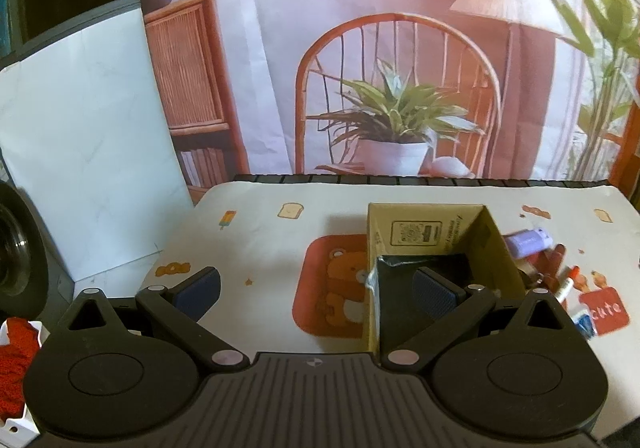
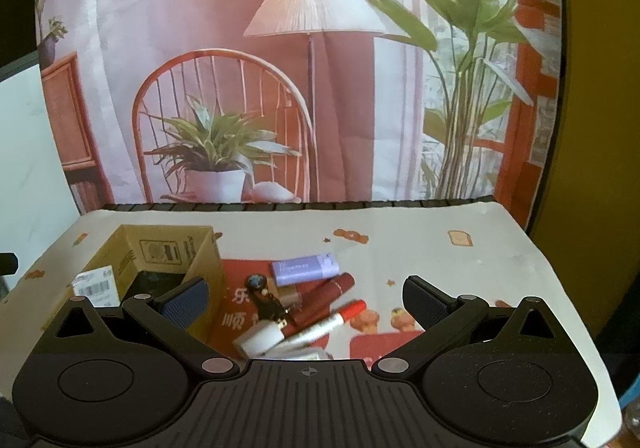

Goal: Organize rigid objects
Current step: 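Move the left tool to the box rim while the right tool approaches the items, then close the right gripper on the clear plastic case with blue label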

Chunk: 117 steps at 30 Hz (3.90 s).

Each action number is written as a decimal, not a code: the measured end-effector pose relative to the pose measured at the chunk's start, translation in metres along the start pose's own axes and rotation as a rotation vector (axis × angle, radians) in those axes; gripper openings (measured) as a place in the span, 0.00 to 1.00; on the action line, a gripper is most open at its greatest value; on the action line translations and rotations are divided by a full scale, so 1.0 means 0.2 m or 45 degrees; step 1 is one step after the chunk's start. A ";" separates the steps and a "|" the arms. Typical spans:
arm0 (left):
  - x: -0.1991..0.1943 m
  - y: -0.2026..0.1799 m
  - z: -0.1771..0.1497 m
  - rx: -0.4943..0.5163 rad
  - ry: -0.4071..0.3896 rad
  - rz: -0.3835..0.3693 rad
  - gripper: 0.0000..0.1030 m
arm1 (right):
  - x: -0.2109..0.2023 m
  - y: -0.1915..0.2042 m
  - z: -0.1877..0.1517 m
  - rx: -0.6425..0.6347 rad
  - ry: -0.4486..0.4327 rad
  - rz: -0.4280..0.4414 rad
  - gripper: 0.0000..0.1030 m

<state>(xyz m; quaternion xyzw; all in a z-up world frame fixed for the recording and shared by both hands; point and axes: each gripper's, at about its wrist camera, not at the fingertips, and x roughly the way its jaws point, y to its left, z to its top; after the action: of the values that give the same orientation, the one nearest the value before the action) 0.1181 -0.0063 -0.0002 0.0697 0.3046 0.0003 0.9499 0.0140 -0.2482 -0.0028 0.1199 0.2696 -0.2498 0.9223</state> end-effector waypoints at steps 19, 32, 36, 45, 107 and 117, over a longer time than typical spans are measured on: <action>0.35 -0.05 -0.07 -0.076 0.138 -0.086 0.99 | 0.36 0.02 -0.10 0.055 0.135 0.006 1.00; 0.44 -0.03 -0.15 -0.136 0.216 -0.122 0.81 | 0.40 0.05 -0.23 -0.003 0.177 0.005 1.00; 0.46 -0.02 -0.18 -0.152 0.233 -0.130 0.70 | 0.41 0.07 -0.27 -0.015 0.204 0.016 1.00; 0.46 -0.02 -0.23 -0.188 0.225 -0.177 0.29 | 0.44 0.12 -0.34 -0.055 0.241 0.035 1.00; 0.44 -0.03 -0.28 -0.176 0.160 -0.225 0.12 | 0.54 0.13 -0.55 -0.188 0.243 -0.038 0.76; 0.43 -0.01 -0.29 -0.191 0.146 -0.240 0.12 | 0.52 0.12 -0.54 -0.162 0.235 -0.043 0.75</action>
<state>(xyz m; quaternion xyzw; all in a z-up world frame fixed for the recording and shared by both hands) 0.1547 0.0031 -0.0976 -0.0308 0.3627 -0.0622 0.9293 0.0558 -0.2300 -0.1479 0.0790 0.3708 -0.2356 0.8948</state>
